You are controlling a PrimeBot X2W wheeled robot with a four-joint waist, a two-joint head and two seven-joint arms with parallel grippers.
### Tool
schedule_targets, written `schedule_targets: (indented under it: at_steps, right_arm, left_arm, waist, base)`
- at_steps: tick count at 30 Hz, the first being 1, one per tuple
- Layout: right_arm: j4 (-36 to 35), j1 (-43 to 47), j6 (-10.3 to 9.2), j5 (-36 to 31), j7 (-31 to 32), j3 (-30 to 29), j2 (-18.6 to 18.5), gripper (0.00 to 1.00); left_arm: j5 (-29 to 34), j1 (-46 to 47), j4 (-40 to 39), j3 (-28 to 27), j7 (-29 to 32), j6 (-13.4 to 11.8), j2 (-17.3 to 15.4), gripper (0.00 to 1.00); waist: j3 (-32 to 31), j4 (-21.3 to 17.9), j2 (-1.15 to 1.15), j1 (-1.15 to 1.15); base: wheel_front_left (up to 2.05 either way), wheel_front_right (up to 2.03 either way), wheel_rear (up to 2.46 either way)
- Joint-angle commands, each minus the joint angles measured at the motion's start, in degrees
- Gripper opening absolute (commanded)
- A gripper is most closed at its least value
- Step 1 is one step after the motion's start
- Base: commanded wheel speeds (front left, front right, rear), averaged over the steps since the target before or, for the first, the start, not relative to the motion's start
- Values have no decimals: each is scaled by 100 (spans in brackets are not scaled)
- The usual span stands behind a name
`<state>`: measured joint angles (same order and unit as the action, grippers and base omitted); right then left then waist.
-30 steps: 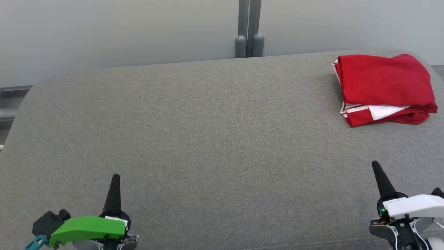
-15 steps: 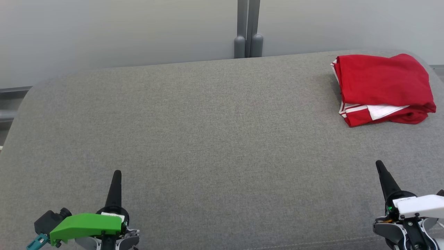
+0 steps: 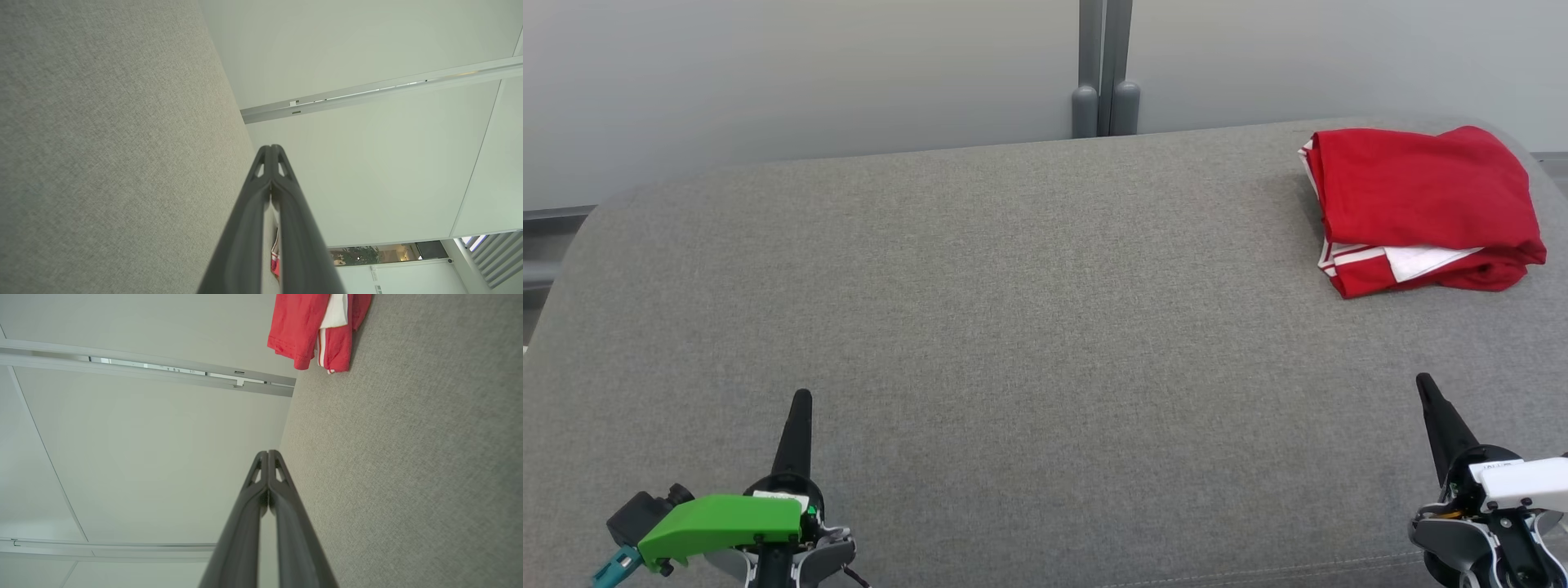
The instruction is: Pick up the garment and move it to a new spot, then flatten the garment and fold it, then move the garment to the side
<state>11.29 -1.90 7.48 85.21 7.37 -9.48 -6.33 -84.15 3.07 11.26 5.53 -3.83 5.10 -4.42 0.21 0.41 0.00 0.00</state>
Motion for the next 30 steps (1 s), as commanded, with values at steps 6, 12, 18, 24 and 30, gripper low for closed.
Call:
schedule_targets:
  at_steps: [6,12,18,24,30]
  right_arm:
    - [3,-84,2,374,127,-89,-53,0]
    - [12,-92,2,615,215,-147,-55,0]
    - [20,-81,2,817,282,-191,-60,0]
    - [29,-87,2,1031,361,-241,-64,0]
    - [34,-88,2,1124,401,-270,-58,0]
  left_arm:
    - [-335,141,27,-62,62,110,58,0]
    - [-514,168,57,-84,90,161,91,0]
    - [-690,191,82,-100,116,196,110,0]
    - [-854,231,107,-117,152,241,145,0]
    - [-948,231,116,-124,163,265,161,0]
  waist:
    - [-5,-10,0,0]
    - [-9,-20,0,0]
    - [-12,-27,0,0]
    - [-16,-36,0,0]
    - [-18,-41,0,0]
  base:
    - [0,0,0]
    - [0,0,0]
    - [0,0,0]
    - [0,0,0]
    - [0,0,0]
